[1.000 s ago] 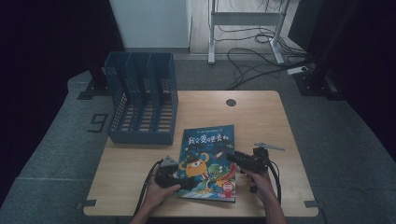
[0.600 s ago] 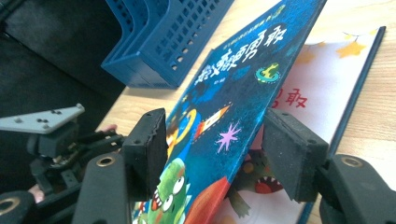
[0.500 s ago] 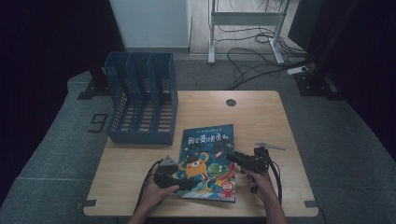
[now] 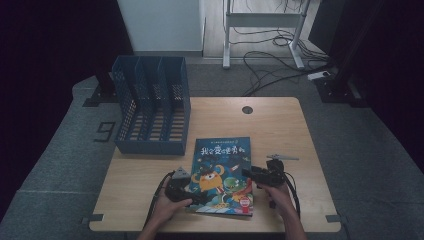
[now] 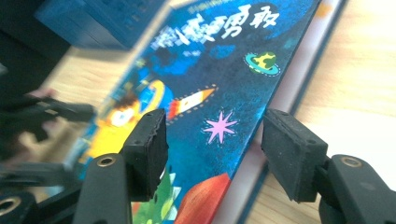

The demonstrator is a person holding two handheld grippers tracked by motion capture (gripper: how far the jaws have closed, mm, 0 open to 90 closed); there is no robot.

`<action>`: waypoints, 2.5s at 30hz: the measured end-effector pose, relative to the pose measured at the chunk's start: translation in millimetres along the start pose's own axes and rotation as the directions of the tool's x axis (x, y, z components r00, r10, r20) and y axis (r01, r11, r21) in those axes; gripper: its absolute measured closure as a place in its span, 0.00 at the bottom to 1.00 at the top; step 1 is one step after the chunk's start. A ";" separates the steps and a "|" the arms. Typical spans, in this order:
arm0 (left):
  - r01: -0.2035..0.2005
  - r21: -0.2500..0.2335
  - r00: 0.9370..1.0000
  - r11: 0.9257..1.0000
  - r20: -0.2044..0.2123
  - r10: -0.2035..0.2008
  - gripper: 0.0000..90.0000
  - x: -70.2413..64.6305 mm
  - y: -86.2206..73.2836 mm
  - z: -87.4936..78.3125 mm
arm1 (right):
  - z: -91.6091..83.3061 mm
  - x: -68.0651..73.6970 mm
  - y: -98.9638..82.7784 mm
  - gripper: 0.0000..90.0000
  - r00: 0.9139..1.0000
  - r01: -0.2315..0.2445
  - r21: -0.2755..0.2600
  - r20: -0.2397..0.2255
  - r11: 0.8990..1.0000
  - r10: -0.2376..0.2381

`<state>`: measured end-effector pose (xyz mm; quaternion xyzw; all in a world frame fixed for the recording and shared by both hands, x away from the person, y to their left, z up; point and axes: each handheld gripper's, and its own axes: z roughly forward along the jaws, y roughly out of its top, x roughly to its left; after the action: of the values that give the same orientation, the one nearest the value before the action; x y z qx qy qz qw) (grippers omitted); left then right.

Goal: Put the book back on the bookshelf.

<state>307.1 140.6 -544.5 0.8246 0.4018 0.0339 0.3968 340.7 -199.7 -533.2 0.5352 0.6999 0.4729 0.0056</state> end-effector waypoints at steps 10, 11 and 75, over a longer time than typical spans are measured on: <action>0.005 -0.002 1.000 1.000 0.002 -0.005 0.06 0.2 0.0 -0.1 | 8.5 -3.5 -3.2 0.43 0.999 0.022 0.046 0.035 0.999 -0.023; 0.009 -0.001 1.000 1.000 0.002 -0.009 0.06 0.1 0.1 -0.3 | 9.2 -1.6 -3.0 0.41 0.998 0.030 0.055 0.049 0.998 -0.033; 0.031 -0.010 0.999 0.999 0.013 -0.031 0.06 2.9 -0.4 -1.9 | 22.6 15.1 20.0 0.54 0.998 0.066 -0.067 0.010 0.996 -0.066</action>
<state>308.1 143.9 -544.3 0.8165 0.4118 0.0245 0.4039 360.7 -173.8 -524.8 0.5131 0.7008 0.4939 0.0420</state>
